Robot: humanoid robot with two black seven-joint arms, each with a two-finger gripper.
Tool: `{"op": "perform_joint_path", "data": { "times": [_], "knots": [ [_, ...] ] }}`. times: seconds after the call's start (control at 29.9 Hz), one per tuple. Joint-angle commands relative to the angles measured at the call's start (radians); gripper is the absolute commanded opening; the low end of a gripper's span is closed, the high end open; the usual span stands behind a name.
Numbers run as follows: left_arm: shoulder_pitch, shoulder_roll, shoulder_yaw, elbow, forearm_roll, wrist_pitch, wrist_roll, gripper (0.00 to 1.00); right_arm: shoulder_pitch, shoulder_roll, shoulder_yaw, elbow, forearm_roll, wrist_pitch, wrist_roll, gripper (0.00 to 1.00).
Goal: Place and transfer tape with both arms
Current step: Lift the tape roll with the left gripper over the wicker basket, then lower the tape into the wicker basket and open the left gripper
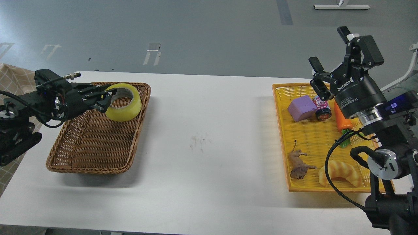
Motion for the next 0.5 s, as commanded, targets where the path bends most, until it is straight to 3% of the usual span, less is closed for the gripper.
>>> {"op": "perform_joint_path", "data": {
  "times": [0.0, 0.27, 0.37, 0.47],
  "knots": [
    [0.003, 0.001, -0.001, 0.031, -0.003, 0.001, -0.012, 0.0, -0.003, 0.0, 0.0, 0.001, 0.0, 0.0, 0.001, 1.0],
    [0.035, -0.013, -0.001, 0.085, -0.029, 0.004, -0.044, 0.02, -0.015, 0.0, -0.001, 0.002, 0.0, 0.0, 0.001, 1.0],
    [0.049, -0.013, -0.001, 0.085, -0.052, 0.004, -0.044, 0.08, -0.015, 0.0, -0.001, 0.001, 0.0, 0.0, 0.001, 1.0],
    [0.061, -0.01, 0.001, 0.093, -0.063, 0.004, -0.044, 0.27, -0.014, 0.0, -0.003, 0.001, 0.0, 0.0, 0.001, 1.0]
  ]
}}
